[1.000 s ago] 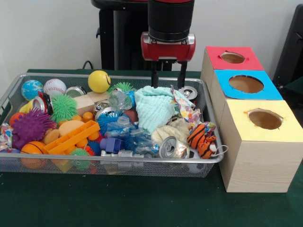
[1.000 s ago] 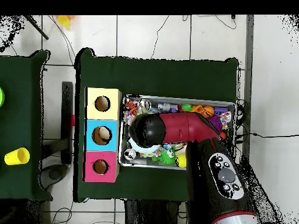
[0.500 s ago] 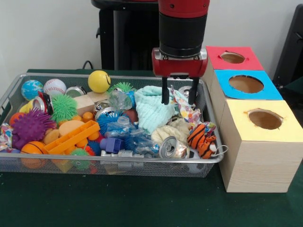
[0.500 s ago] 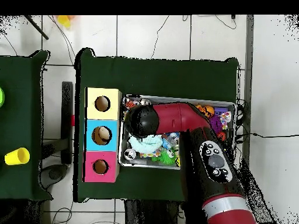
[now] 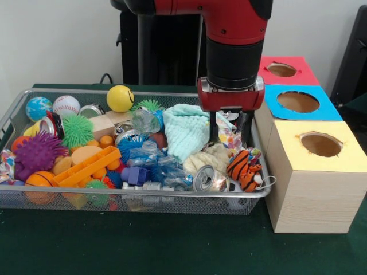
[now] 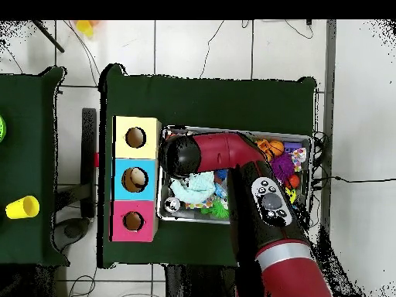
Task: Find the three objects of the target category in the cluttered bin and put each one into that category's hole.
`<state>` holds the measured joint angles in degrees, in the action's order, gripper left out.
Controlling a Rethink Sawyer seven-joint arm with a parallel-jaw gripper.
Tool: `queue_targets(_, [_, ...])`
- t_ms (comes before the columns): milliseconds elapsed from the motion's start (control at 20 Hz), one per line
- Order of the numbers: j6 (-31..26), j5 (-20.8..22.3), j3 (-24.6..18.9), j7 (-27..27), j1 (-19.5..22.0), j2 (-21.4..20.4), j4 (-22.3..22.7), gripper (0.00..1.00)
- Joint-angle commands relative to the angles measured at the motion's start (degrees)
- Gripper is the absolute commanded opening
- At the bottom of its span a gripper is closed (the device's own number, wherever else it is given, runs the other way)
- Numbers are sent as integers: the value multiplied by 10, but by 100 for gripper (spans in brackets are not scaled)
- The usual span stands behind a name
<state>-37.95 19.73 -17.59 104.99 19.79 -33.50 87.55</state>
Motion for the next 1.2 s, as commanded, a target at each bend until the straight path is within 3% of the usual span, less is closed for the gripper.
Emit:
queue_targets(50, [43, -14, -17, 51, -7, 28, -20, 100])
queue_targets(750, [70, -24, -21, 51, -15, 63, -47, 100])
queue_targets(1000, [83, -17, -29, 25, -9, 100, -81, 100])
queue_targets(1200, [94, -17, -29, 28, -9, 109, -80, 100])
